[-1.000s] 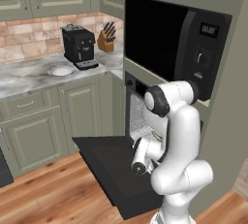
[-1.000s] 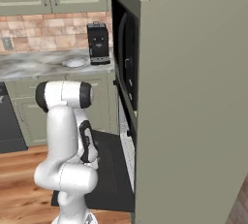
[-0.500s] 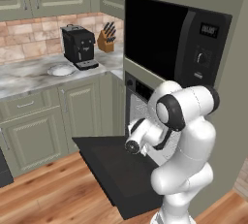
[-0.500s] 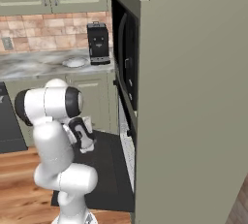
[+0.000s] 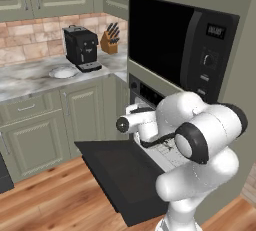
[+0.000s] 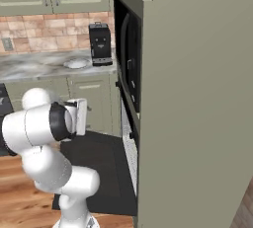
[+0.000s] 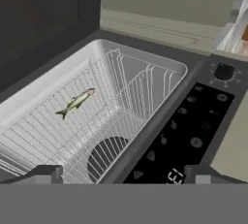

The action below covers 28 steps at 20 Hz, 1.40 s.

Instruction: Place the fish on the bottom rack of the oven, and slide the tray back inside. Close the oven door.

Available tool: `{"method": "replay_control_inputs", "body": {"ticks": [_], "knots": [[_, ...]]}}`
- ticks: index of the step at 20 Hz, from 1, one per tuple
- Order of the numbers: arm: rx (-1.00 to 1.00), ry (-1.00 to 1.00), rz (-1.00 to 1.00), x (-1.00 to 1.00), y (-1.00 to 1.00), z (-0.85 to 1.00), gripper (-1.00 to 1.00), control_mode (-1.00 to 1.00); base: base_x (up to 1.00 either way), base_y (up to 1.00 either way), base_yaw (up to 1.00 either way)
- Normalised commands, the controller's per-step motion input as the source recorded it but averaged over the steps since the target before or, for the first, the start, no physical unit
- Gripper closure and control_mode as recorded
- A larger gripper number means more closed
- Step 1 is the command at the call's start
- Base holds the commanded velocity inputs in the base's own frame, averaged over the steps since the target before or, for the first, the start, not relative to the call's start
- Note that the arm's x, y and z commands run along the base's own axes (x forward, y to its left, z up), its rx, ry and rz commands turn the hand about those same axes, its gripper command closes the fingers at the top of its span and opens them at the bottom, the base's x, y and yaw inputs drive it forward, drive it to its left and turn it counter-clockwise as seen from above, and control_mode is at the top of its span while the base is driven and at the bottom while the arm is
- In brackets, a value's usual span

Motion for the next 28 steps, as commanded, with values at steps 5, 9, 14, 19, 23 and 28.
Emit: {"method": "replay_control_inputs", "body": {"ticks": [5, 9, 14, 19, 23, 28], "knots": [[-0.01, 0.0, -0.21, -0.51, 0.67, 0.49, -1.0, -1.0, 0.0, 0.0, 0.0], [-0.08, 0.06, -0.1, -0.52, 0.74, 0.32, -1.0, -1.0, 0.0, 0.0, 0.0], [-0.16, 0.05, -0.02, -0.64, 0.8, 0.05, -1.0, -1.0, 0.0, 0.0, 0.0], [-0.23, 0.02, 0.0, -0.64, 0.87, 0.0, -1.0, -1.0, 0.0, 0.0, 0.0], [-0.3, 0.05, 0.0, -0.36, 0.91, -0.14, -1.0, -1.0, 0.0, 0.0, 0.0], [-0.35, 0.03, 0.0, -0.32, 0.96, -0.45, -1.0, -1.0, 0.0, 0.0, 0.0]]}}
